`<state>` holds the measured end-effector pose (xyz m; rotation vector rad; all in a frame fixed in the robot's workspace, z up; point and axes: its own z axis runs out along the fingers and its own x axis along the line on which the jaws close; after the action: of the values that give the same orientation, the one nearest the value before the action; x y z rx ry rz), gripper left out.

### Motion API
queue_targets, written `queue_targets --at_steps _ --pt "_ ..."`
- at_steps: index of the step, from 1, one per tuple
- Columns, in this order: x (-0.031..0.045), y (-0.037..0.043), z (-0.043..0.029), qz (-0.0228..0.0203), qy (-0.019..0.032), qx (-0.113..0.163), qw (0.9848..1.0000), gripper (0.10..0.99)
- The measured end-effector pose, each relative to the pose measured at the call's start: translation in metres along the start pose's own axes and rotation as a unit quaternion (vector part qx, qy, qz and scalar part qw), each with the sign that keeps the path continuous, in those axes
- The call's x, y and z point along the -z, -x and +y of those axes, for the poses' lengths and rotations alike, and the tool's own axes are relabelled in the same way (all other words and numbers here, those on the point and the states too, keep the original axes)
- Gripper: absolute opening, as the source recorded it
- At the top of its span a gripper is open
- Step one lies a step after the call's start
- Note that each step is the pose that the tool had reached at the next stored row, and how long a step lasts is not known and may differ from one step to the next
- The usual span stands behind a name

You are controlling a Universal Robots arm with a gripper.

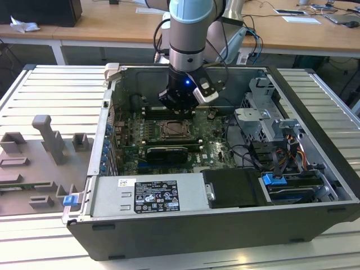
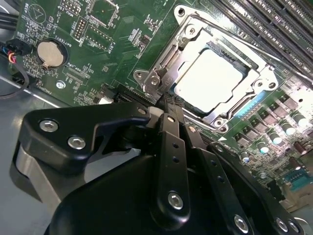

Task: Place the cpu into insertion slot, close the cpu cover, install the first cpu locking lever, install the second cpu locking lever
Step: 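Install the second cpu locking lever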

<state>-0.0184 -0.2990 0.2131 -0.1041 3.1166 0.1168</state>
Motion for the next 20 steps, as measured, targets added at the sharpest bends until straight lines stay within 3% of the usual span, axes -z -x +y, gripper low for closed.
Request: queue_targets --at_steps 5,10,16,20 --pt "0.0010 -0.0003 -0.0035 0.0001 -0.0002 0.000 1.0000 0.106" --pt "0.0073 0.0000 -0.0030 0.0001 -0.0006 0.000 1.0000 0.106" --pt "0.0210 0.0003 -0.0020 0.0003 -0.0041 0.000 1.0000 0.106" --pt "0.0213 0.0002 -0.0030 0.0003 -0.0041 0.000 1.0000 0.106"
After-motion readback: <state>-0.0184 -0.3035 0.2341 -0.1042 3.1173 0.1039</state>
